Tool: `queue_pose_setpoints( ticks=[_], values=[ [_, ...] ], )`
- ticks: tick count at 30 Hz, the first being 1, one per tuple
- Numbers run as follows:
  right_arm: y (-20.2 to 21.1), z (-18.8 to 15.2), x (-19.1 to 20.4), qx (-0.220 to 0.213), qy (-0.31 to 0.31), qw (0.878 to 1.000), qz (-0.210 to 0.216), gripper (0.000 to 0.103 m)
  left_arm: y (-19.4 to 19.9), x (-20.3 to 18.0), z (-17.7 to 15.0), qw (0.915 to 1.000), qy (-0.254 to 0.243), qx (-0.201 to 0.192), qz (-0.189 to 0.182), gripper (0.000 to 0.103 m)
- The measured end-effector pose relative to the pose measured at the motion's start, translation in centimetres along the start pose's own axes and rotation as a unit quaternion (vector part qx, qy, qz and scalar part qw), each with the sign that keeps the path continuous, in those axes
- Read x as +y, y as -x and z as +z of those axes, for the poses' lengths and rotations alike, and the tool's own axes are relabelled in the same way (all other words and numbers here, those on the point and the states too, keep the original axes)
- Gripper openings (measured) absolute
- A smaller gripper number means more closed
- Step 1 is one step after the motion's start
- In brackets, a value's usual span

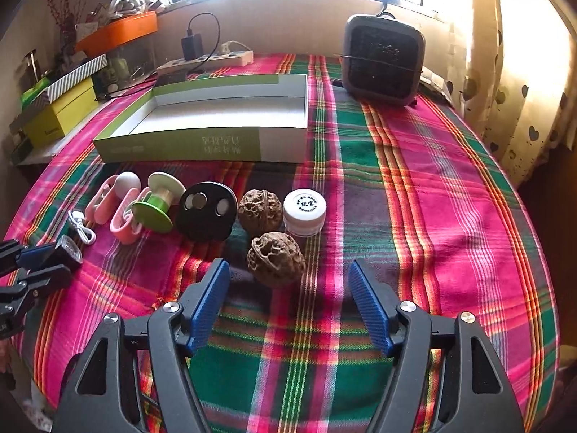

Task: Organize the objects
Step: 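Lift the power bank with the left tool while the right tool grasps a walnut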

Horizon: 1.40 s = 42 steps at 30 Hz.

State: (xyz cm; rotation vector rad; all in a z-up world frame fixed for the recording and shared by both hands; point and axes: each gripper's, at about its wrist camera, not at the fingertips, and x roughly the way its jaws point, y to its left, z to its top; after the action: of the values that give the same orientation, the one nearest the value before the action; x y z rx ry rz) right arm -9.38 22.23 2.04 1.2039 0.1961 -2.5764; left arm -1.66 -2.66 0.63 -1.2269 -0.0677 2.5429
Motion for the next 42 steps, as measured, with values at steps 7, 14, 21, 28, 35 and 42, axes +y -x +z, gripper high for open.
queue_pose_setpoints(
  ticks=[7, 14, 21, 28, 35, 42],
  values=[
    [-0.3, 0.3, 0.1, 0.001, 0.0, 1.0, 0.009, 0.057, -0.1, 0.0, 0.0, 1.0, 0.002, 0.0, 0.007, 0.031],
    [-0.2, 0.3, 0.0, -0.001, -0.002, 1.0, 0.009, 0.046, -0.1, 0.0, 0.0, 0.9999, 0.004, 0.001, 0.016, 0.026],
    [-0.2, 0.3, 0.1, -0.002, 0.001, 1.0, 0.013, 0.036, -0.1, 0.1, 0.0, 0.9998, 0.006, 0.001, 0.018, 0.022],
    [-0.1, 0.1, 0.1, -0.005, -0.001, 1.0, 0.015, 0.033, -0.1, 0.2, 0.0, 0.9998, 0.007, 0.001, 0.018, 0.022],
    [0.4, -0.2, 0.7, -0.004, -0.003, 1.0, 0.031, 0.033, -0.3, 0.3, 0.1, 0.9998, 0.014, 0.004, 0.017, 0.021],
    [0.7, -0.6, 1.9, -0.004, 0.006, 0.999, 0.045, 0.033, -0.3, -0.1, 0.1, 0.9997, 0.014, 0.006, 0.018, 0.021]
  ],
)
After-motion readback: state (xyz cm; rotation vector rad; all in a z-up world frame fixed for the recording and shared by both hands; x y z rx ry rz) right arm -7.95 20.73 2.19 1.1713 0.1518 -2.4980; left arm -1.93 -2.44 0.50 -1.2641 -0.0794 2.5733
